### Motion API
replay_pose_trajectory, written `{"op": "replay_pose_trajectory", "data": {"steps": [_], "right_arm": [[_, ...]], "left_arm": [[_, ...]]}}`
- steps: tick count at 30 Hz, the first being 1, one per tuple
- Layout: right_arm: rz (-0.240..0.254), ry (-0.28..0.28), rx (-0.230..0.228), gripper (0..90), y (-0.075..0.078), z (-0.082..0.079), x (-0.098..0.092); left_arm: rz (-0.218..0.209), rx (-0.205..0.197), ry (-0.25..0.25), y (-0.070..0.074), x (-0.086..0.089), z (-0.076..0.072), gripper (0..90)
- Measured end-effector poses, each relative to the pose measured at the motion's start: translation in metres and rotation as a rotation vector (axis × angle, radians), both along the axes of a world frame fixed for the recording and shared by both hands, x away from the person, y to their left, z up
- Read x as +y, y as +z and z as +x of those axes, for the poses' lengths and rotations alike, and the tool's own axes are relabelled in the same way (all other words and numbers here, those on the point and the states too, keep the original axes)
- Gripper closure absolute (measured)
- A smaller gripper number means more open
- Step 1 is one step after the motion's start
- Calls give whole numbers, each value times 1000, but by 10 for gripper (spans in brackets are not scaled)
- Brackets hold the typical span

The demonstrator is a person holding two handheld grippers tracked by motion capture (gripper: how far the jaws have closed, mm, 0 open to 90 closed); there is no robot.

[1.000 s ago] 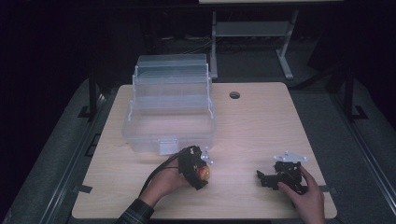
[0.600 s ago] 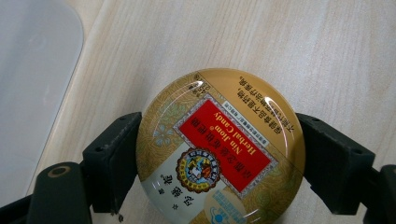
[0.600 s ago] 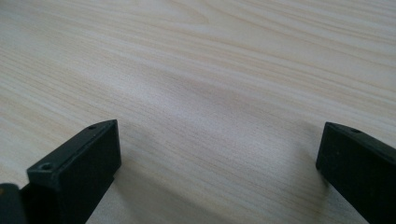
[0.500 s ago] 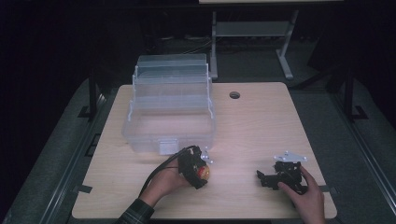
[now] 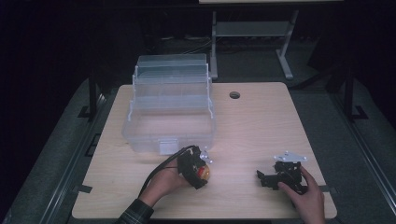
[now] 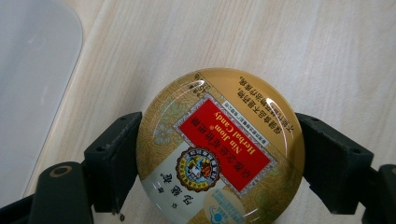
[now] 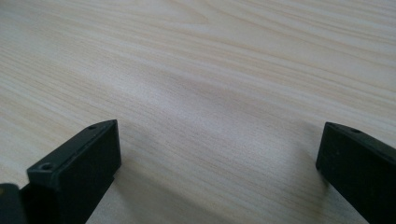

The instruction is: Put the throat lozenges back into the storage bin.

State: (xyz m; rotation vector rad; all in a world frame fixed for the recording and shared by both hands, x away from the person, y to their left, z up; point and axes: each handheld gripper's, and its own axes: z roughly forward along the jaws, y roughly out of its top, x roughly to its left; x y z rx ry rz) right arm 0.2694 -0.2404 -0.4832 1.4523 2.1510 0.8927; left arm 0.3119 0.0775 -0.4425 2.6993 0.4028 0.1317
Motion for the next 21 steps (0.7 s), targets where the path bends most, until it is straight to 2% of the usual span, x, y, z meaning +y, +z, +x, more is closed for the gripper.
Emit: {"op": "replay_pose_trajectory", "data": {"steps": [11, 14, 21], "right_arm": [[0, 0, 0, 0, 0, 0, 0], [0, 0, 0, 0, 0, 0, 0], [0, 0, 0, 0, 0, 0, 0]], "left_arm": [[-10, 3, -4, 11, 2, -2, 196], [-19, 15, -3, 14, 3, -2, 196], [-21, 8, -4, 24, 4, -1, 196]]}}
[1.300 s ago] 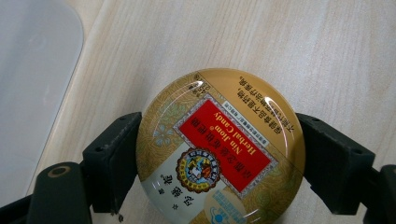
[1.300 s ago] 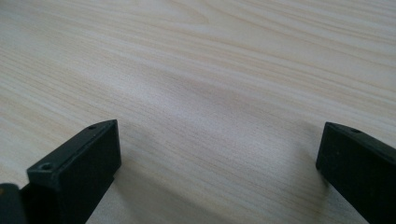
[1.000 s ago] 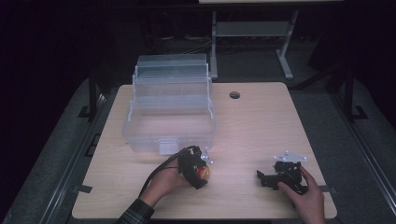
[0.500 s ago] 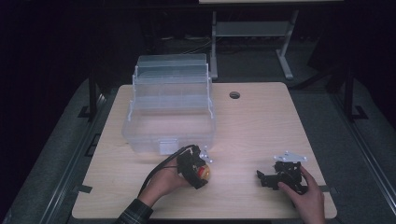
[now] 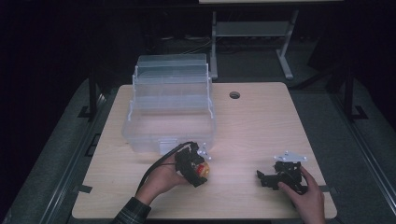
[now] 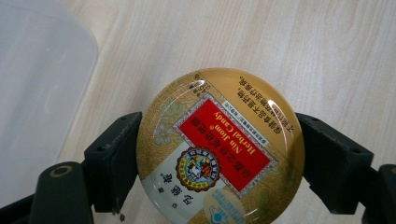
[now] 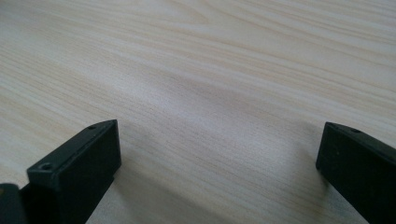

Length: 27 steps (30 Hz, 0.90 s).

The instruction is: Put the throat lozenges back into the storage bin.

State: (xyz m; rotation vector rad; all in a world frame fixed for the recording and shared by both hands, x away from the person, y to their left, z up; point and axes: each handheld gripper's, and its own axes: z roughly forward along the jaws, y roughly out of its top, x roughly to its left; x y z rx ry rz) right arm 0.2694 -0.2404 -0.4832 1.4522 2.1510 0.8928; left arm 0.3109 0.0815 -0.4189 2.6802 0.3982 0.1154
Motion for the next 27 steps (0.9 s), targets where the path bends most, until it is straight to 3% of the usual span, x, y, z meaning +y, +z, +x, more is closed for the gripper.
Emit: {"op": "replay_pose_trajectory", "data": {"steps": [27], "right_arm": [[1, 0, 1, 0, 0, 0, 0]], "left_arm": [[-8, -14, 10, 41, 11, 6, 197]]}}
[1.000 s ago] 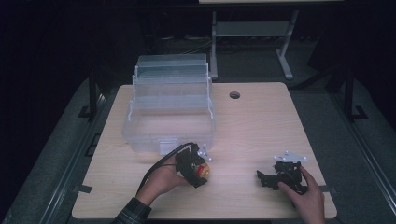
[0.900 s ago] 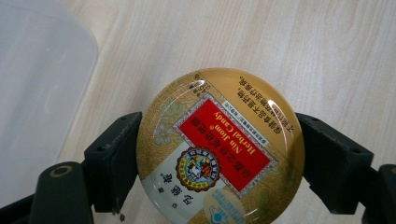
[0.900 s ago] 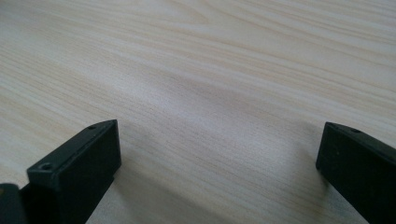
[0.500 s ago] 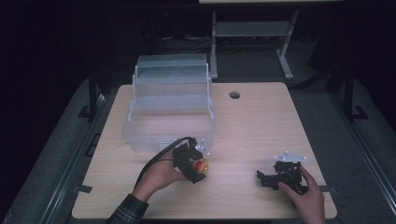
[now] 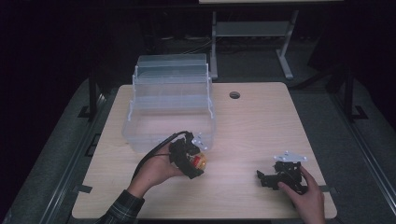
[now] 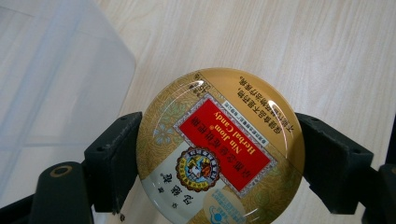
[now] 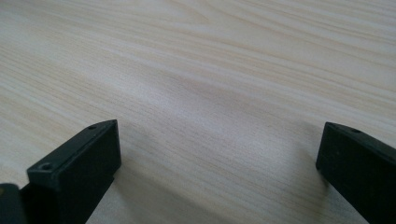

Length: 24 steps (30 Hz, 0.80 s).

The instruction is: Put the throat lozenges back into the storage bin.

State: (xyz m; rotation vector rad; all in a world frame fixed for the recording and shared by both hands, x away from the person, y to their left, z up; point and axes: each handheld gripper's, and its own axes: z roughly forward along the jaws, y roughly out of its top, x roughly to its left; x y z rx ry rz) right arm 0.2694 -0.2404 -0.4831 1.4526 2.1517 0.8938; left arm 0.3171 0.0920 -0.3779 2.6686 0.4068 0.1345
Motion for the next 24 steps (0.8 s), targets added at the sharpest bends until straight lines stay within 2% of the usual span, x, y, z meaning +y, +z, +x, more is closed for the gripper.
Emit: {"op": "replay_pose_trajectory", "data": {"steps": [14, 24], "right_arm": [[-1, 0, -1, 0, 0, 0, 0], [-1, -1, -1, 0, 0, 0, 0]], "left_arm": [[-3, -14, 3, 25, 5, 6, 197], [-12, -26, 26, 40, 11, 13, 197]]}}
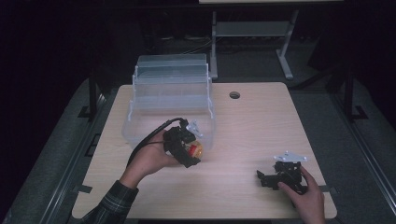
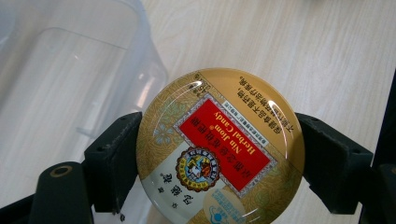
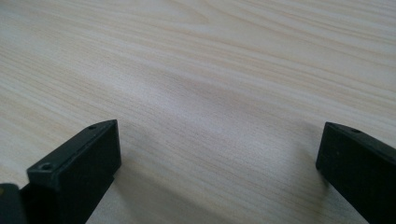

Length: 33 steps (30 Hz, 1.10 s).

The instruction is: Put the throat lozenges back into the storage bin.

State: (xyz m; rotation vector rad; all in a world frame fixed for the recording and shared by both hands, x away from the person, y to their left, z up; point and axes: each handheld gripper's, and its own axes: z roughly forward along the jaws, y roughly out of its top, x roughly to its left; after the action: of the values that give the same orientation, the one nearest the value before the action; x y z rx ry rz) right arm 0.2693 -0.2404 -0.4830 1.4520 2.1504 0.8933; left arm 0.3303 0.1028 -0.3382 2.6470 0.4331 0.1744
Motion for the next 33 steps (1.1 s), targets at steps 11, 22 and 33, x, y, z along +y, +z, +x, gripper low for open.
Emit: {"op": "replay_pose_trajectory", "data": {"steps": [11, 22, 33], "right_arm": [[1, 1, 0, 0, 0, 0, 0], [1, 1, 1, 0, 0, 0, 0], [1, 1, 1, 0, 0, 0, 0]], "left_arm": [[-15, -1, 49, 8, 12, 14, 197], [-20, -8, 96, 16, 25, 25, 197], [-11, -25, 134, 22, 41, 34, 197]]}}
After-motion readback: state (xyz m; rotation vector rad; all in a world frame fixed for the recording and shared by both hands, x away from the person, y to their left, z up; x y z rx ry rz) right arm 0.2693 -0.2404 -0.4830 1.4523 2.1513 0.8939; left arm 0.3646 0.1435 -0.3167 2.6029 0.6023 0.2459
